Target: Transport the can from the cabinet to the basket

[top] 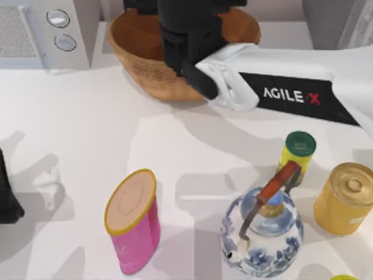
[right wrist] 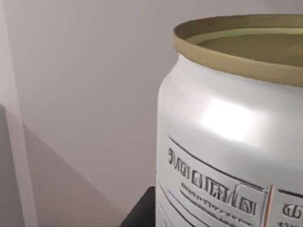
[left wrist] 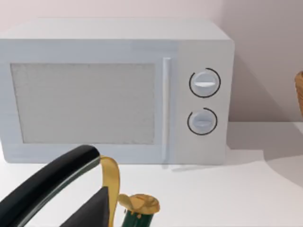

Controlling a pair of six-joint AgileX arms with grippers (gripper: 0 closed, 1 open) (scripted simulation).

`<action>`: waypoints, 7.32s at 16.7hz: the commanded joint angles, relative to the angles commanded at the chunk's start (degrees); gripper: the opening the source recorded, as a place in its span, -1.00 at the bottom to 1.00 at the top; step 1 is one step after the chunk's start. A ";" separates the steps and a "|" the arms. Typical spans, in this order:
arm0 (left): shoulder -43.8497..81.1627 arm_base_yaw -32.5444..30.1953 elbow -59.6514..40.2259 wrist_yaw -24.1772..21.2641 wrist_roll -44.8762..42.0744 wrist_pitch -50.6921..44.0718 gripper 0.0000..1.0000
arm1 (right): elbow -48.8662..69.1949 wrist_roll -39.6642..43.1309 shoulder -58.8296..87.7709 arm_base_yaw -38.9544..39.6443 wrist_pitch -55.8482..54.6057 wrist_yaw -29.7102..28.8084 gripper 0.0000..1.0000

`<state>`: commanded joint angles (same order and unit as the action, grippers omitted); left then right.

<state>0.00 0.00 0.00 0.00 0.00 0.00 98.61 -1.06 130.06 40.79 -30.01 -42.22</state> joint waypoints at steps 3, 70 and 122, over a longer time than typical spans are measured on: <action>0.00 0.00 0.00 0.00 0.00 0.00 1.00 | 3.57 0.11 2.39 -0.80 0.34 0.81 -1.00; 0.00 0.00 0.00 0.00 0.00 0.00 1.00 | -60.56 0.92 -85.29 -25.80 18.89 26.39 1.00; 0.00 0.00 0.00 0.00 0.00 0.00 1.00 | -68.83 -0.61 -41.74 -99.94 -30.31 100.96 1.00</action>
<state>0.00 0.00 0.00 0.00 0.00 0.00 29.78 -1.67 88.31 -59.15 -60.32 58.74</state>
